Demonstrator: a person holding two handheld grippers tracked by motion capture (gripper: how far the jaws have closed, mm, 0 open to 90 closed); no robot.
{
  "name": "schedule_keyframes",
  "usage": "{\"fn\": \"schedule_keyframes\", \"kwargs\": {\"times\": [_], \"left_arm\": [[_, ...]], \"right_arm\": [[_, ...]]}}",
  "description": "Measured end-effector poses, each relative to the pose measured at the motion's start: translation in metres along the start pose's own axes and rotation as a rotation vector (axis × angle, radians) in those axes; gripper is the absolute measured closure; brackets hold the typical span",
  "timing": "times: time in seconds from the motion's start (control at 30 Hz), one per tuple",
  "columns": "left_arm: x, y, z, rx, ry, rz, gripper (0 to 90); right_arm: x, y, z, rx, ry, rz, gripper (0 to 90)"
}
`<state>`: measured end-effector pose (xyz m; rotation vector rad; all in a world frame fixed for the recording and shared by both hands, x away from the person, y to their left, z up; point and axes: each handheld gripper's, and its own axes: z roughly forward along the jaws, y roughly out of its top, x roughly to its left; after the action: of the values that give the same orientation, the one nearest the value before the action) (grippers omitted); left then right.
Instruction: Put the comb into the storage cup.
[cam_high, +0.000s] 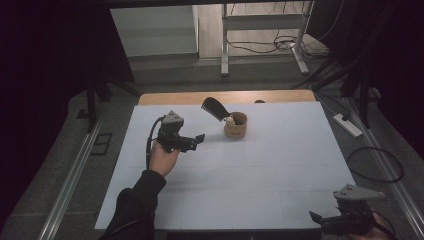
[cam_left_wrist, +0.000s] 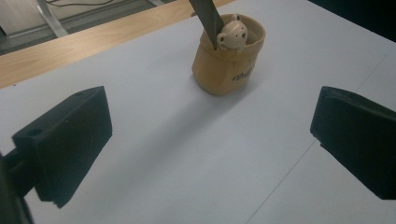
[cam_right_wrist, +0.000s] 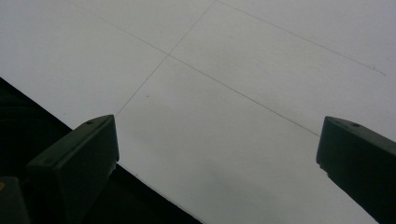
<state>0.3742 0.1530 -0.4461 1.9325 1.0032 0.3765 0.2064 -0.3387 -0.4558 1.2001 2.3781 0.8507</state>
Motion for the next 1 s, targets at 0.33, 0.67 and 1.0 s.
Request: {"fn": "schedule_keyframes", "kwargs": {"times": [0.33, 0.67, 1.0], "left_arm": [[-0.005, -0.006, -0.008, 0.0, 0.007, 0.004, 0.0], [-0.013, -0.012, -0.014, 0.01, 0.001, 0.014, 0.0], [-0.021, -0.017, -0.021, 0.014, -0.009, 0.013, 0.0]], "right_arm": [[0.0, 0.0, 0.0, -0.002, -0.001, 0.001, 0.0], [0.0, 0.0, 0.0, -0.001, -0.002, 0.001, 0.0], [0.0, 0.0, 0.0, -0.002, -0.001, 0.001, 0.0]]}}
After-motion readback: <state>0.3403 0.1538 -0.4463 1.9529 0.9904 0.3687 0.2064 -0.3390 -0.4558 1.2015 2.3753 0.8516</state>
